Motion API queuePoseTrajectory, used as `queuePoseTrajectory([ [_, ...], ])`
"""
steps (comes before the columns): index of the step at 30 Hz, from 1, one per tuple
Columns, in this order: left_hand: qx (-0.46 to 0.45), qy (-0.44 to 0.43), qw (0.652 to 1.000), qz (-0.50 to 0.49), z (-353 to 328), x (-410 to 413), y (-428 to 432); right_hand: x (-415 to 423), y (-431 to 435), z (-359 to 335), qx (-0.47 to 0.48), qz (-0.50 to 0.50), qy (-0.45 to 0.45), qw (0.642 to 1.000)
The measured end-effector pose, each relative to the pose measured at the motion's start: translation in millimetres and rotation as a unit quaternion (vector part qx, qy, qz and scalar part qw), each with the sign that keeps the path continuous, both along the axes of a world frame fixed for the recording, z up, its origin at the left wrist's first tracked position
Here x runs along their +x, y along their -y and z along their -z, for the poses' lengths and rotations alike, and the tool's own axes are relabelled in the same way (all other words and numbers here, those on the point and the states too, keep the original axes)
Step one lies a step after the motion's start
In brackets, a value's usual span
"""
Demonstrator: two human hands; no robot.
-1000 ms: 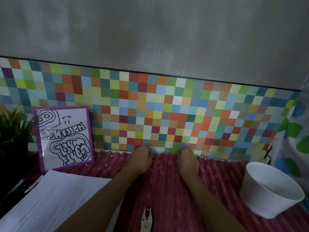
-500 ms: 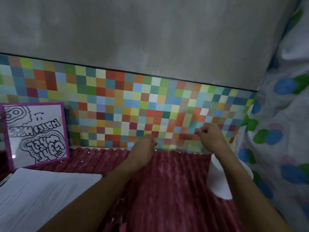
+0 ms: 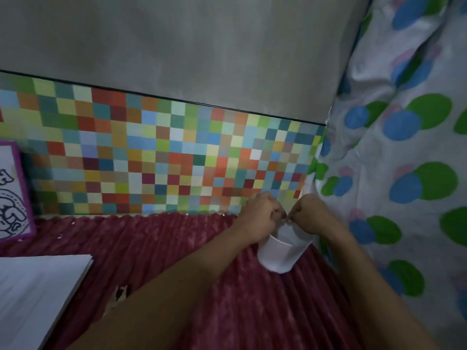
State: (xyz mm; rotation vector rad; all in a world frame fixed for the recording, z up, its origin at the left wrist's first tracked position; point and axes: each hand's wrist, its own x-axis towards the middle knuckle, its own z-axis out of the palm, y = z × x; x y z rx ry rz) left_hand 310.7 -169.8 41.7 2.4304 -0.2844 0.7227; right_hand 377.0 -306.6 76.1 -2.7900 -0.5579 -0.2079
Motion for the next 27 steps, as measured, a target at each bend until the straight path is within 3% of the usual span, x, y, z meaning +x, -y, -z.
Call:
queuePoseTrajectory([
  [5, -0.075, 0.014, 0.997, -0.032, -4.7, 0.0, 2.1, -5.6, 1.4, -1.6, 0.054, 0.025, -0.011, 0.998],
  [8, -0.07, -0.003, 0.997, -0.02, -0.6, 3.9, 2.9, -14.3, 2.3, -7.6, 0.074, 0.032, -0.012, 0.997],
  [12, -0.05, -0.04, 0.998, 0.012, 0.8, 5.6, 2.1, -16.8, 4.9, -8.1, 0.06, 0.03, -0.016, 0.998],
  [18, -0.13, -0.012, 0.991, 0.011, 4.6, -3.3, 2.0, -19.9, -1.8, -5.8, 0.051, 0.038, 0.003, 0.998],
  [22, -0.128, 0.028, 0.991, -0.024, 3.0, -8.8, -13.3, -30.5, -17.1, -5.7, 0.016, 0.036, 0.121, 0.992],
  [27, -0.157, 0.031, 0.977, -0.144, 16.2, -18.8, -76.6, -60.8, -55.0, -20.8, 0.173, -0.054, 0.216, 0.959],
])
